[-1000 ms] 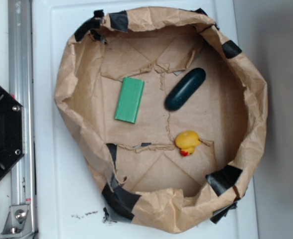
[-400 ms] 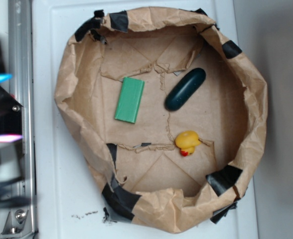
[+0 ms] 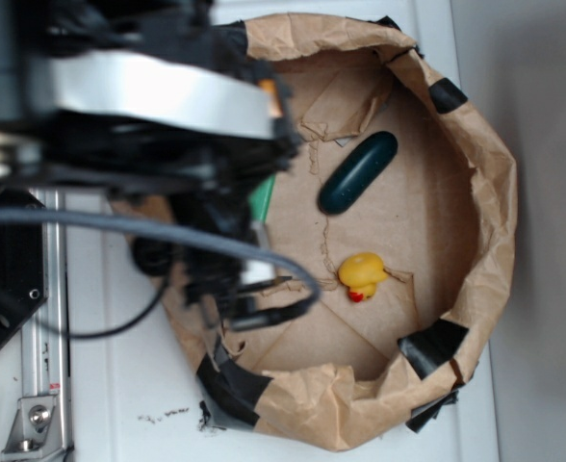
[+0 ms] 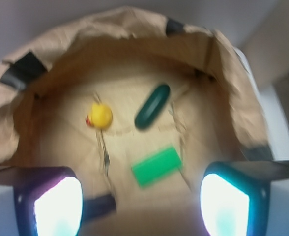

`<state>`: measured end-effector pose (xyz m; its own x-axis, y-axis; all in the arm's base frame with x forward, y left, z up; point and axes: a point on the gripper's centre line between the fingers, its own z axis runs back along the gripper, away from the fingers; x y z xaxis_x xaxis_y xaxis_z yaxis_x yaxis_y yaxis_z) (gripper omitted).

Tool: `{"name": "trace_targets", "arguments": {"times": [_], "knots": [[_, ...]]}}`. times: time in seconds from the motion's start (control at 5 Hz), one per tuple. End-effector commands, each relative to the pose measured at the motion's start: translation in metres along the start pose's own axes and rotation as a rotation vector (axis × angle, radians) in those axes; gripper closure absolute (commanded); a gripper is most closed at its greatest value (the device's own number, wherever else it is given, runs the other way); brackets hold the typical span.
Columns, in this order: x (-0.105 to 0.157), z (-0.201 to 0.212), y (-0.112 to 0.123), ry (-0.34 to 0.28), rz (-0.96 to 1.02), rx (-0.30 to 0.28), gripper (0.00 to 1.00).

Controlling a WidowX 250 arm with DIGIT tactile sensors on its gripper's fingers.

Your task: Grab the yellow duck.

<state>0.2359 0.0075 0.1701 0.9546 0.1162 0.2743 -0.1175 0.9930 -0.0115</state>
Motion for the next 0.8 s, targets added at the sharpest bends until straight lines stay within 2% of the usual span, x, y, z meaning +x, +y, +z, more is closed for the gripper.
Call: {"name": "trace_targets", "arguments": {"times": [0.0,0.2,0.6], "knots": [[0.043,-0.054,-0.010,-0.027,-0.125,0.010,0.00],[0.047,-0.086,-0.021,-0.013,-0.248,0.032,0.00],[0.047,-0.114,-0.028,0.007,-0.301,0.110,0.00]]}}
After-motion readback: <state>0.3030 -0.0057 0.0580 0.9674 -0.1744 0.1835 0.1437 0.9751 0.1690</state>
